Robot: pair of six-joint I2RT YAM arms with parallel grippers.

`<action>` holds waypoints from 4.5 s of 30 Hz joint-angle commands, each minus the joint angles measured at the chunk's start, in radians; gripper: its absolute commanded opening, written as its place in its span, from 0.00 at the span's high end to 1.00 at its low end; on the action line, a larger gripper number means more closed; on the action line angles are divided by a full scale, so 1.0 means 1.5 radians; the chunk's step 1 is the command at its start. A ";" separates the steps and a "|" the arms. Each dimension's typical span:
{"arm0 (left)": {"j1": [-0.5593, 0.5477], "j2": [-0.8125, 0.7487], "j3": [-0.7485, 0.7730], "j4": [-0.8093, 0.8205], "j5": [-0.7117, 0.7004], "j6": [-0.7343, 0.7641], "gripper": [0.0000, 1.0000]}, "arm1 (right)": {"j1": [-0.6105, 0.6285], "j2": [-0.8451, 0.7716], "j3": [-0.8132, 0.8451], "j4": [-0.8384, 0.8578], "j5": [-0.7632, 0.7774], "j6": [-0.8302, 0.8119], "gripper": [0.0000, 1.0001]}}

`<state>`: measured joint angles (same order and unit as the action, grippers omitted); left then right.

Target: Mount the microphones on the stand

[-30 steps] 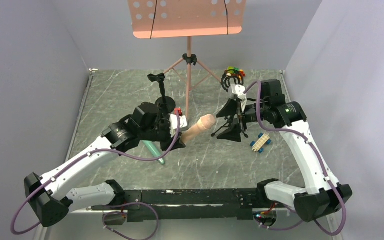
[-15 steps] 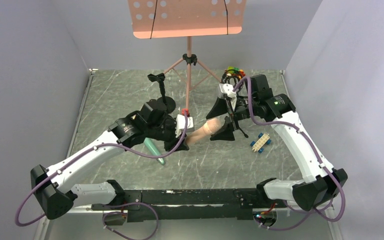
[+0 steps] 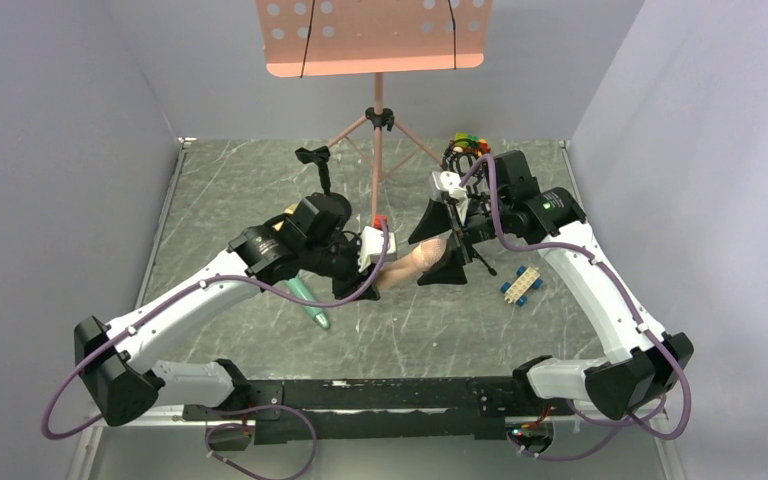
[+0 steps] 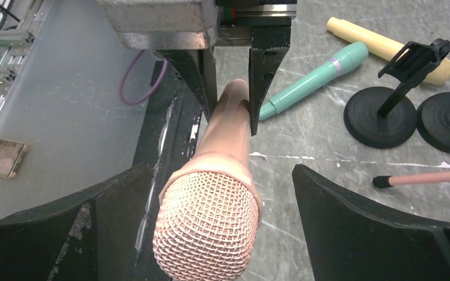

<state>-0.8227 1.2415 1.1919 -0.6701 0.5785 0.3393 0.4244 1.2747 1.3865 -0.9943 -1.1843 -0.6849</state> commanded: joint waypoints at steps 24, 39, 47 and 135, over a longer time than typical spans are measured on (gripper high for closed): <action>-0.003 0.009 0.041 0.012 0.031 0.012 1.00 | 0.006 -0.014 -0.021 0.054 -0.039 0.030 0.07; -0.004 0.020 0.051 0.006 0.029 0.015 1.00 | 0.008 -0.013 -0.022 0.065 -0.040 0.056 0.51; -0.003 0.008 0.044 0.027 -0.004 -0.003 0.91 | 0.009 -0.024 -0.030 0.069 -0.041 0.059 0.71; 0.032 -0.561 -0.401 0.213 -0.381 -0.130 0.01 | -0.225 0.025 0.228 0.064 0.453 0.186 0.69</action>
<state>-0.7784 0.3916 0.5678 -0.3786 -0.0151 0.1593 0.0654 1.3075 1.7164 -0.9306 -0.5465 -0.4320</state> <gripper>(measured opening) 0.993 0.549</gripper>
